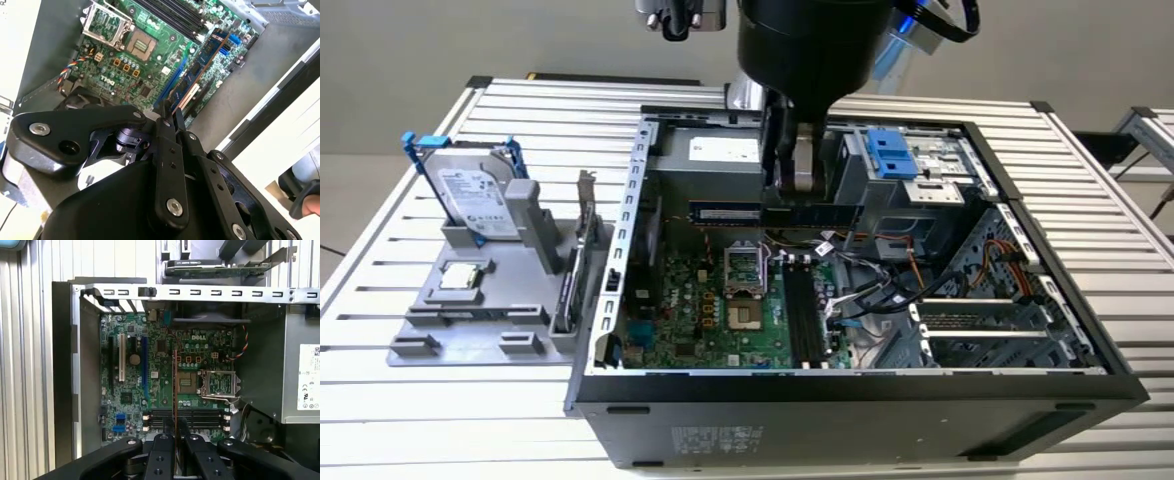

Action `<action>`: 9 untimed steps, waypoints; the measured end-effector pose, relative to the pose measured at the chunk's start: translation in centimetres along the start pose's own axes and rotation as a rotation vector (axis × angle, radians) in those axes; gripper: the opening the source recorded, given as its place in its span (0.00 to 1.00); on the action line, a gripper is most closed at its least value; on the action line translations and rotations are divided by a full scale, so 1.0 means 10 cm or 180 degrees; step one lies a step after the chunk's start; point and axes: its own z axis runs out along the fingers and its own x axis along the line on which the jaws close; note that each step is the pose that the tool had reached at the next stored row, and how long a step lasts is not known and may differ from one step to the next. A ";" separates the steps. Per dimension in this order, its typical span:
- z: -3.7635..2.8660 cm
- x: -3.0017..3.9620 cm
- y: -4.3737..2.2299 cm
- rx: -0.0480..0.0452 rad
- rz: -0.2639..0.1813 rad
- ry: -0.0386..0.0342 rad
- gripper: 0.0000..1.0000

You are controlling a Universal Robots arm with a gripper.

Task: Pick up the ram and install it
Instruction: 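Pick up the ram and move it above insertion slot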

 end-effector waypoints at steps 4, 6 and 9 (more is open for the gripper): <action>-0.001 -0.001 -0.061 0.0000 0.0002 0.0000 0.00; -0.001 -0.001 -0.093 0.0000 0.0002 0.0000 0.00; -0.002 -0.002 -0.142 0.0000 0.0004 0.0000 0.00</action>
